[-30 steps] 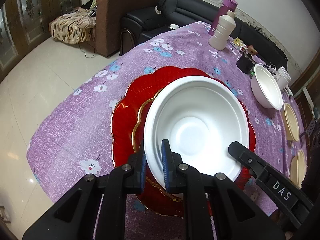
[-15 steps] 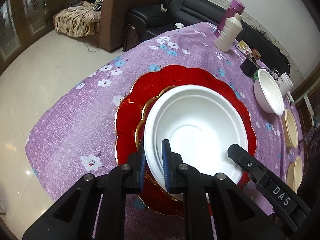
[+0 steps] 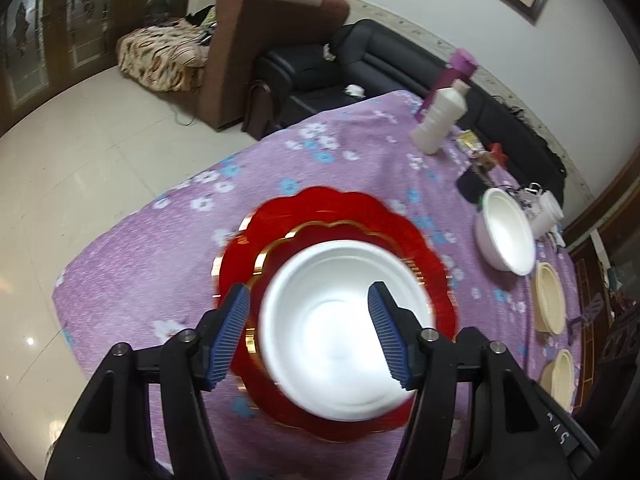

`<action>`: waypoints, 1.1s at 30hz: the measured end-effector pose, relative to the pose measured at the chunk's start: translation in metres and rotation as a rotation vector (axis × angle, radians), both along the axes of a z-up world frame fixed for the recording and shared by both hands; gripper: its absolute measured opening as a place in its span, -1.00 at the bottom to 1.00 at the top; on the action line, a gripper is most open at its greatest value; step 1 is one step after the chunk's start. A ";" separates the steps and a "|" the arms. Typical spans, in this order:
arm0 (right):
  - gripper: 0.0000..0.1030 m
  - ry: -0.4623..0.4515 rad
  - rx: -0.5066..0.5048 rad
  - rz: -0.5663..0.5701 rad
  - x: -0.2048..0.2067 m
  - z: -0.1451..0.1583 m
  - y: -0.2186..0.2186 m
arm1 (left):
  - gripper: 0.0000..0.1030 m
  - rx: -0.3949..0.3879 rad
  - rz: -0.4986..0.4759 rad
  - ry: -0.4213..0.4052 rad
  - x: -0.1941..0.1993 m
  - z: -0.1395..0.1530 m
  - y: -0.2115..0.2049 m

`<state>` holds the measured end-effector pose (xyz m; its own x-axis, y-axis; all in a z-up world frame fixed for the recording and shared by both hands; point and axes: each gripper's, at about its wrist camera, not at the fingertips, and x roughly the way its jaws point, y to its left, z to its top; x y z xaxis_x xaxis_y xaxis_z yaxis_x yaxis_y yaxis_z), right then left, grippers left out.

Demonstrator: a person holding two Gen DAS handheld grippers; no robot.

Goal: Organize plates and bowls
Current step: 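Open the left gripper to release the white bowl into the red plates, then move the left gripper to the second white foam bowl on the cloth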

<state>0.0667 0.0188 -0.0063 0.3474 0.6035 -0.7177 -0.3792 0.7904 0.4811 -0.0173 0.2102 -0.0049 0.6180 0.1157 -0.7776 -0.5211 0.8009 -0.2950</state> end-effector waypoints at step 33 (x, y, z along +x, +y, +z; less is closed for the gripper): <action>-0.38 0.129 0.118 -0.381 0.173 -0.020 -0.164 | 0.19 0.136 -0.241 0.172 0.220 -0.010 -0.153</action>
<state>0.2393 -0.1450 -0.0263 0.4735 0.5300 -0.7035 -0.0011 0.7991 0.6012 0.2028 0.0575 -0.0151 0.5009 0.0921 -0.8606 -0.3449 0.9332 -0.1009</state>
